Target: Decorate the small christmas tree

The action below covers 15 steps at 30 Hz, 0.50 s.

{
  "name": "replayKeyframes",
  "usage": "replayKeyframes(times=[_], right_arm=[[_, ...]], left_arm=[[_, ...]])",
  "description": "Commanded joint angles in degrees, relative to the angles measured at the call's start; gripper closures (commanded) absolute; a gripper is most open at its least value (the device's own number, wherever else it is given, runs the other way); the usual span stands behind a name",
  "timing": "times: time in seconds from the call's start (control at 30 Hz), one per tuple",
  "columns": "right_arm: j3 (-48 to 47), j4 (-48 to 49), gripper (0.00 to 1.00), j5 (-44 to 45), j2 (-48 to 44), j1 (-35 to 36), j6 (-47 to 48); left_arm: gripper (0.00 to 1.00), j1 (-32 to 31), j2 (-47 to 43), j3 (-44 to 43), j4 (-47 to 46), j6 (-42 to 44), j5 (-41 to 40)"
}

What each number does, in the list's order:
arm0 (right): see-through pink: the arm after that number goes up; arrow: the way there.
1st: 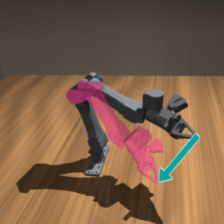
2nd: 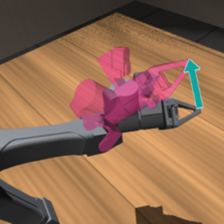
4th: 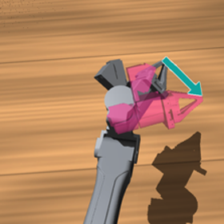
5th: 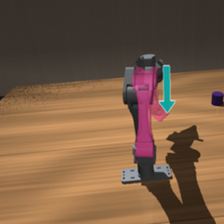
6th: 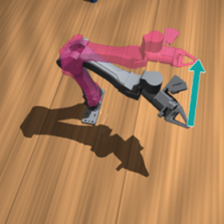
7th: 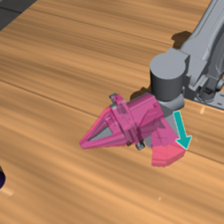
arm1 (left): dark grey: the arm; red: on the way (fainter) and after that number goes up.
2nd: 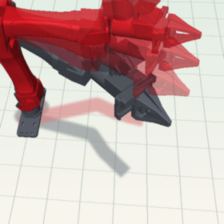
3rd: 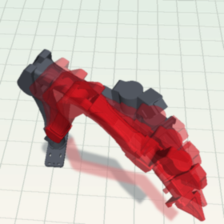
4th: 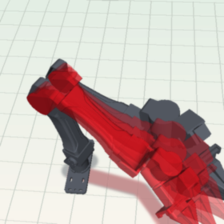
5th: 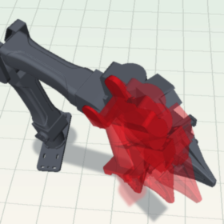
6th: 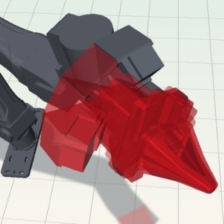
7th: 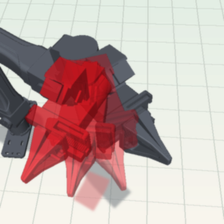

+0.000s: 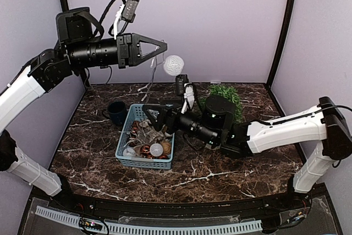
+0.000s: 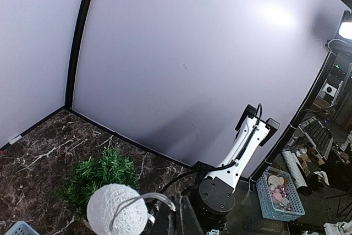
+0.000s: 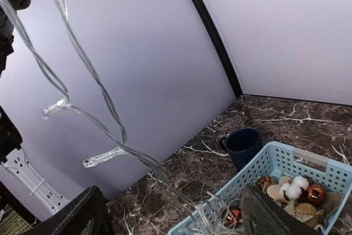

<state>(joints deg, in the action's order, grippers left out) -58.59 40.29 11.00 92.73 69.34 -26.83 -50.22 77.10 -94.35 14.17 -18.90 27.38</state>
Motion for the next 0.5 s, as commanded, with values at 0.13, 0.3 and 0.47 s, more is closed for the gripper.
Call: replayKeyframes(times=[0.13,0.3,0.47], right_arm=[[-5.65,2.17,0.13,-0.68,4.09,0.31,-0.18],[-8.91,0.88,0.19,-2.78,6.33,0.01,0.33],[-13.17,-1.25,0.41,-4.82,8.25,-0.02,1.83]], left_arm=[[1.00,-0.07,-3.26,0.75,-2.57,-0.13,-0.92],[1.00,-0.10,-3.90,1.42,-3.46,-0.37,-0.29],[1.00,-0.07,-3.51,1.57,-3.31,-1.31,0.89]])
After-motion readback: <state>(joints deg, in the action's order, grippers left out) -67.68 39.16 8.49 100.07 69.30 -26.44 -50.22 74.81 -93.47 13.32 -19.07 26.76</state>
